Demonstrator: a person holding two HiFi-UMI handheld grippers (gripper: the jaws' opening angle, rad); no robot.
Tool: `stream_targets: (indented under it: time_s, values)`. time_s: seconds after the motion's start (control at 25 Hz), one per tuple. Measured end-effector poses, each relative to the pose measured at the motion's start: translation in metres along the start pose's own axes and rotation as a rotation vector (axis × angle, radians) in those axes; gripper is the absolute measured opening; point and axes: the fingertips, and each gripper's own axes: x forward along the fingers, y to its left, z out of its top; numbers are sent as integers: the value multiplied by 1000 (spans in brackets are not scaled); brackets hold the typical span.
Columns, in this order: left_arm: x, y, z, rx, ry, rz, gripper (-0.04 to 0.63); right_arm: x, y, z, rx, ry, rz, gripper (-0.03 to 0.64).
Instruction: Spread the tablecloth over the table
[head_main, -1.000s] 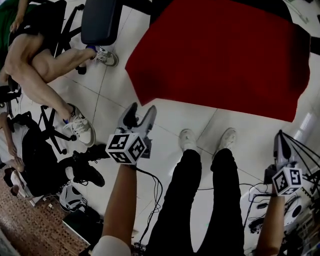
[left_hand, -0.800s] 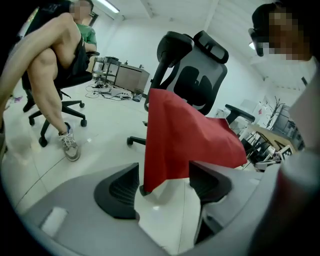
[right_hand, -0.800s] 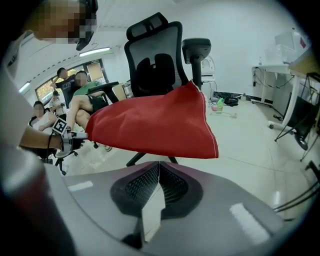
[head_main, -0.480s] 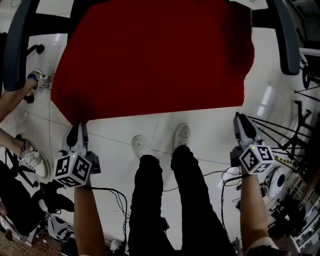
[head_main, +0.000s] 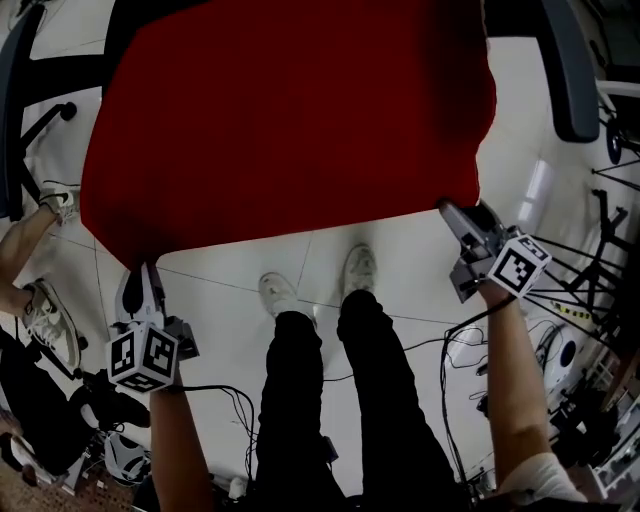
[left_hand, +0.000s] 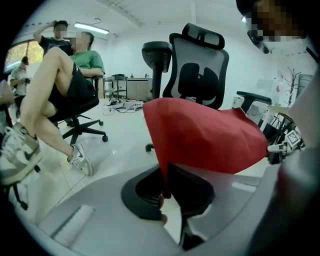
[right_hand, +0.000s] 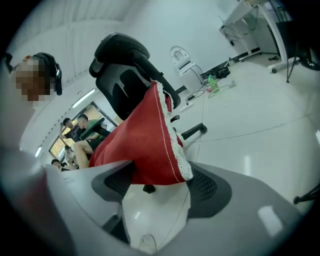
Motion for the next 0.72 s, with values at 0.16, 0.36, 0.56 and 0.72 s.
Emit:
stream_targets:
  time_s: [0.16, 0.36, 0.56, 0.72]
  values:
    - [-5, 1, -1, 2, 0, 17, 17, -11, 5, 0, -25, 4, -14, 65]
    - [-30, -3, 4, -24, -3, 20, 17, -35, 37, 7, -107, -47, -108, 14]
    - [-86, -26, 46, -79, -72, -8, 17, -72, 103, 48, -143, -153, -83, 12]
    - [-125, -40, 99, -56, -150, -11, 17, -98, 143, 92, -171, -238, -46, 12]
